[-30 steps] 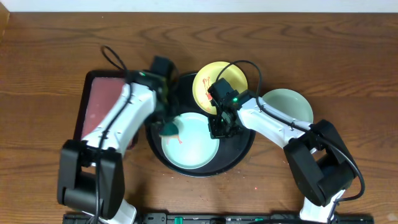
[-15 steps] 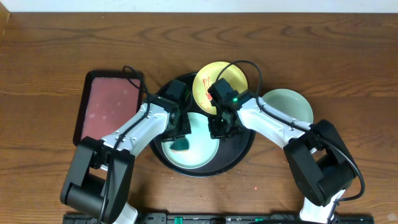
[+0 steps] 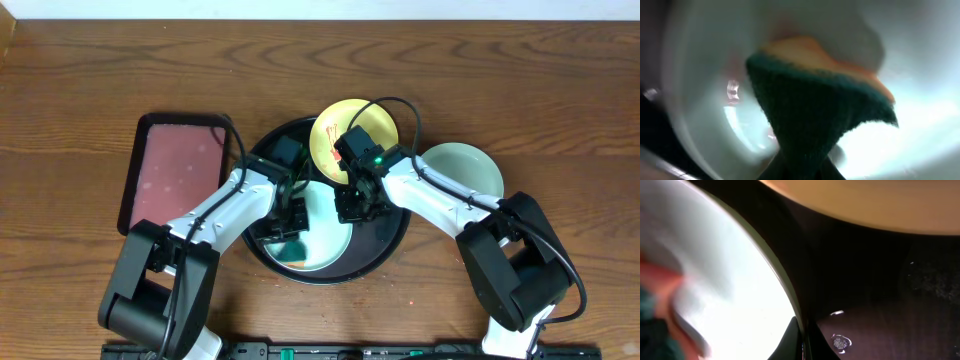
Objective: Clean dirty plates on tray and stack at the side
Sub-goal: 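Scrub the held green plate with the sponge in the left gripper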
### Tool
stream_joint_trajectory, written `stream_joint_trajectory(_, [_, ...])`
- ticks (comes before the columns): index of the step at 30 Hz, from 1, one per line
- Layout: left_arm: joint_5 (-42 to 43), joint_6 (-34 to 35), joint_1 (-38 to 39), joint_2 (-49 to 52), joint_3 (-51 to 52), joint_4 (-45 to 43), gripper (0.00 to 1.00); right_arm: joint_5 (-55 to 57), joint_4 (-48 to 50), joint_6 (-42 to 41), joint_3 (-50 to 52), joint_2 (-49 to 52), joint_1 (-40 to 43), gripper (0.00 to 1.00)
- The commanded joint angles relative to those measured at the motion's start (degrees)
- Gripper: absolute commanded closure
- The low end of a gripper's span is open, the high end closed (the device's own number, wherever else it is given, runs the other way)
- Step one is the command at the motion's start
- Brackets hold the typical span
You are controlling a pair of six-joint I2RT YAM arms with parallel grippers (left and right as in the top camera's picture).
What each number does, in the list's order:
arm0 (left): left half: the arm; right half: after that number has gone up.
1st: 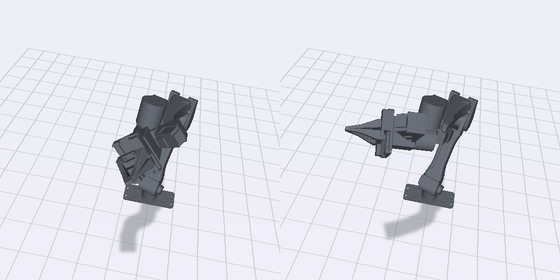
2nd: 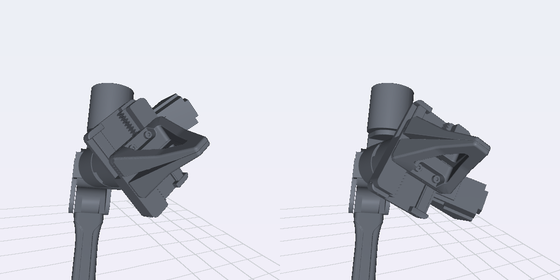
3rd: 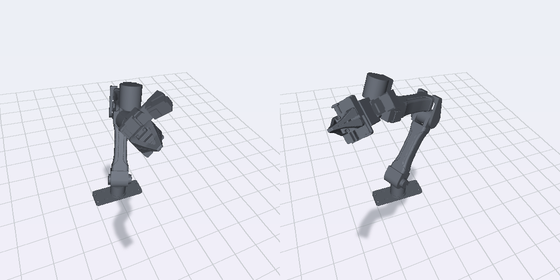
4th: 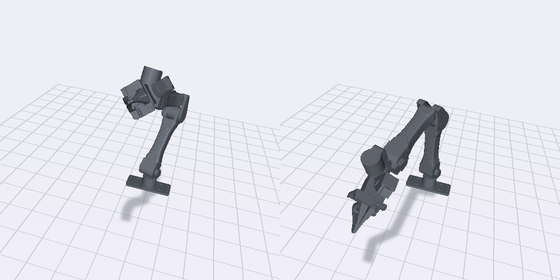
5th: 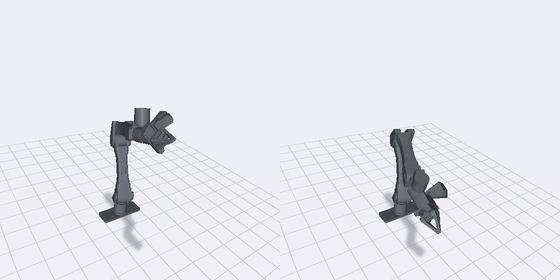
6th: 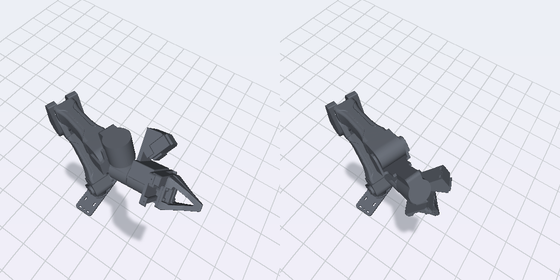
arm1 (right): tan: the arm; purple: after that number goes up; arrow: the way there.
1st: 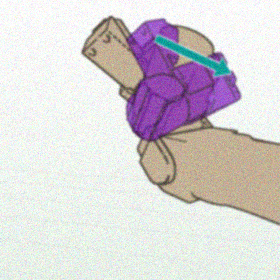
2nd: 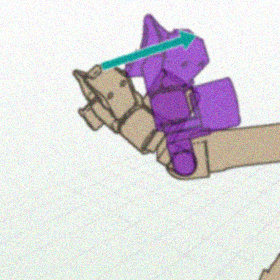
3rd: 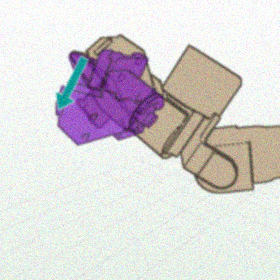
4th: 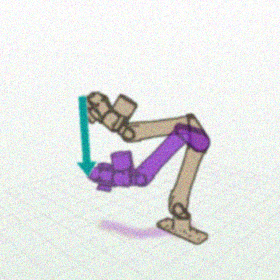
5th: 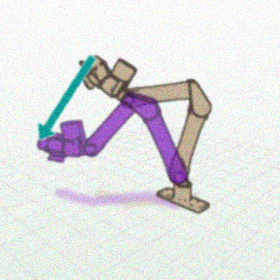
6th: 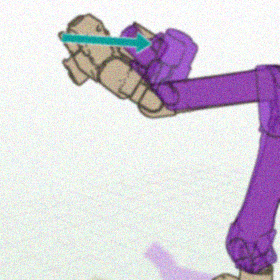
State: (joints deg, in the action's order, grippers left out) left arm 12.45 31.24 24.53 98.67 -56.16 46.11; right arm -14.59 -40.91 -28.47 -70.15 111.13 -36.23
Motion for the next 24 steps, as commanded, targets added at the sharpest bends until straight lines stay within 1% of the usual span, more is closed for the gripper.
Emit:
stream_joint_trajectory(1, [-11.4,8.7,-0.1,-0.1,0.8,0.7,0.93,0.6,0.0,-0.8,-0.7,0.8,0.2,0.99])
stream_joint_trajectory(4, [-10.9,8.0,0.0,-0.1,0.8,0.7,0.93,0.6,0.0,-0.9,-0.7,0.8,0.2,0.99])
stream_joint_trajectory(5, [-9.5,5.7,0.0,-0.1,0.8,0.2,0.93,0.6,0.0,-0.9,-0.7,0.8,0.2,0.99])
stream_joint_trajectory(8, [-0.2,-5.8,0.0,-0.1,0.8,-3.1,0.93,0.6,0.0,-0.9,-0.7,0.8,0.2,0.99])
stream_joint_trajectory(11, [8.5,-14.5,0.0,-0.1,0.8,-6.0,0.92,0.6,0.0,-0.9,-0.7,0.8,0.2,0.99])
stream_joint_trajectory(13, [9.8,-16.3,0.0,-0.1,0.8,-7.2,0.93,0.6,0.0,-0.9,-0.7,0.8,0.2,0.99])
stream_joint_trajectory(16, [5.6,-16.2,0.0,-0.1,0.8,-8.8,0.93,0.6,0.0,-0.9,-0.7,0.8,0.2,0.99])
stream_joint_trajectory(19, [-3.9,-14.7,0.0,-0.1,0.8,-11.2,0.93,0.6,0.0,-0.8,-0.7,0.8,0.2,0.99])
stream_joint_trajectory(21, [-12.8,-9.3,0.0,-0.1,0.8,-11.9,0.93,0.6,0.0,-0.8,-0.7,0.8,0.2,0.99])
stream_joint_trajectory(24, [-17.5,-2.5,0.0,-0.1,0.8,-10.5,0.92,0.6,0.0,-0.8,-0.7,0.8,0.2,0.99])
